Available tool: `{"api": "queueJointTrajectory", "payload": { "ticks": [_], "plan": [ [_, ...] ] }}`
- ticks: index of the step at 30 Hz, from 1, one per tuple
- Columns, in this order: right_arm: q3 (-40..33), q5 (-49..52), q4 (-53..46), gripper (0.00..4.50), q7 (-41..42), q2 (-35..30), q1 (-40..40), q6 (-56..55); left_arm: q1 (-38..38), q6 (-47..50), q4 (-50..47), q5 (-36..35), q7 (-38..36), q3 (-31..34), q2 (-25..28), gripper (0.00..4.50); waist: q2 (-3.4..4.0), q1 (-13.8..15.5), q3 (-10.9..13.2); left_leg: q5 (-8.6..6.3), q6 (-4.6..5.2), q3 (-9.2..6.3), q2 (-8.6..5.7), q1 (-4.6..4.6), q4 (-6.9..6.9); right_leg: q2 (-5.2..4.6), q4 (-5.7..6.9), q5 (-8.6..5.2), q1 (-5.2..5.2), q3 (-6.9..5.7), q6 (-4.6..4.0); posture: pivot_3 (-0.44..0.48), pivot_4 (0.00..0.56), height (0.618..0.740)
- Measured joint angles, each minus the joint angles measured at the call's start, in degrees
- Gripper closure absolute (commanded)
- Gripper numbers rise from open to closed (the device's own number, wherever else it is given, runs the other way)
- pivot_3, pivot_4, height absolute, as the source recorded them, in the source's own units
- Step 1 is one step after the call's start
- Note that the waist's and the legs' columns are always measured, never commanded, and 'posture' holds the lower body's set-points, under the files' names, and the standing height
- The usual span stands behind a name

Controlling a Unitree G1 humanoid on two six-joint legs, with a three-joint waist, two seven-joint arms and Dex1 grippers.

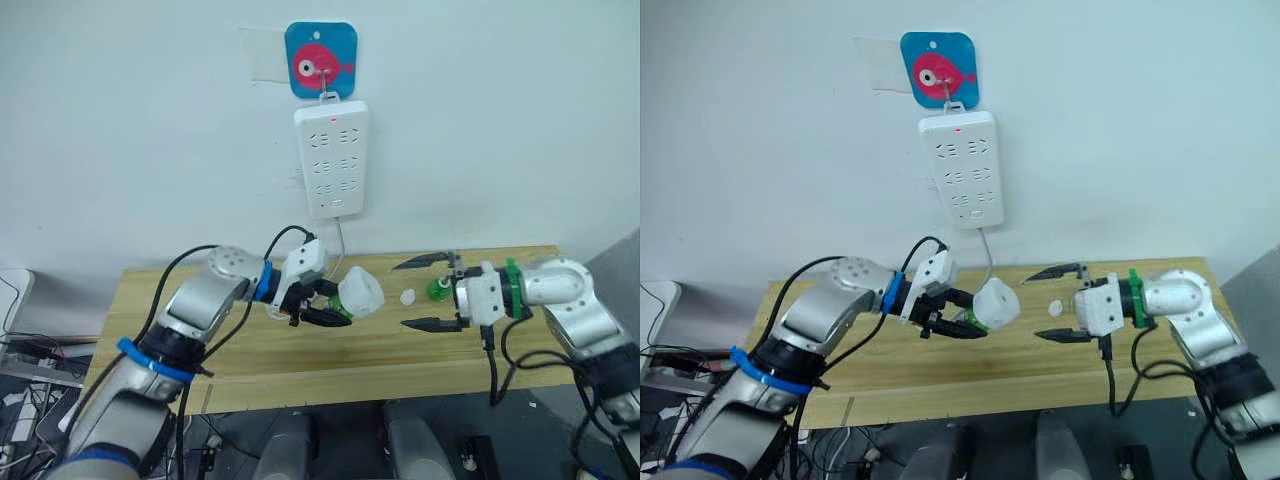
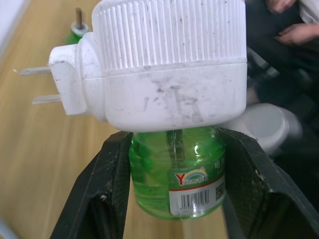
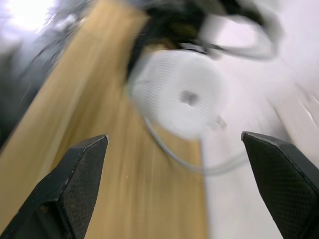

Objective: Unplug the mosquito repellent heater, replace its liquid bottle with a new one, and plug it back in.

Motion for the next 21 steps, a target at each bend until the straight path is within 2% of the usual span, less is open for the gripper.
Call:
{"api": "queueJointTrajectory", "payload": {
  "ticks": [1, 4, 6, 9, 14, 17, 21],
  "plan": [
    [-2.4, 3.9, -4.1, 0.02, -5.2, 0.7, 3.3, 8.7, 1.8, -1.3, -1.2, 0.1, 2.6, 0.9, -1.7, 2.24, 0.00, 0.2, 0.0, 0.00, 0.00, 0.01, 0.01, 0.00, 0.00, -0.02, 0.06, 0.00, -0.01, 0.03, 0.00, -0.145, 0.195, 0.740],
    [-7.4, 13.5, -12.8, 0.02, -17.5, 3.7, 8.2, 25.7, 4.1, -6.3, -1.8, 2.1, 9.4, 1.9, -5.7, 2.24, -0.01, 0.2, 0.0, -0.01, 0.02, 0.08, 0.01, 0.02, 0.00, -0.03, 0.14, 0.00, -0.04, 0.06, 0.00, -0.166, 0.201, 0.740],
    [-10.4, 20.0, -19.4, 0.02, -26.8, 7.9, 10.3, 34.2, 5.6, -10.9, -1.7, 4.1, 15.4, 3.5, -9.4, 2.24, 0.00, 0.2, 0.0, -0.01, 0.02, 0.08, 0.02, 0.02, -0.01, -0.03, 0.13, 0.00, -0.05, 0.06, 0.00, -0.179, 0.203, 0.740],
    [-10.8, 24.5, -26.4, 0.02, -34.5, 11.5, 11.9, 40.8, 6.3, -17.9, -0.3, 7.8, 22.3, 3.6, -13.0, 2.24, 0.00, 0.2, 0.0, -0.02, 0.03, 0.13, 0.00, -0.01, -0.01, -0.04, 0.10, 0.00, -0.05, 0.07, 0.00, -0.189, 0.206, 0.740],
    [-11.0, 26.6, -29.5, 0.02, -41.9, 16.0, 10.0, 46.5, 6.2, -24.6, 3.9, 11.5, 29.8, 4.4, -17.2, 2.24, -0.02, -0.2, -0.1, -0.12, 0.23, 0.20, -0.03, 0.02, 0.00, 0.08, 0.12, 0.00, -0.04, 0.09, 0.00, -0.193, 0.207, 0.740],
    [-11.6, 26.9, -27.2, 0.02, -43.5, 17.9, 3.6, 48.2, 5.8, -26.8, 5.6, 12.7, 31.7, 4.3, -18.5, 2.24, -0.01, -0.7, -0.1, -0.12, 0.24, 0.21, -0.03, 0.02, -0.01, 0.15, 0.13, 0.00, -0.04, 0.07, 0.01, -0.194, 0.207, 0.740],
    [-11.6, 26.6, -25.4, 0.02, -44.8, 20.9, 1.5, 49.4, 5.7, -28.5, 5.7, 12.9, 31.9, 4.3, -19.4, 2.24, -0.02, -0.9, -0.1, -0.12, 0.23, 0.19, -0.01, -0.03, -0.04, 0.15, 0.07, -0.01, -0.08, 0.06, 0.01, -0.189, 0.206, 0.740]
  ]
}}
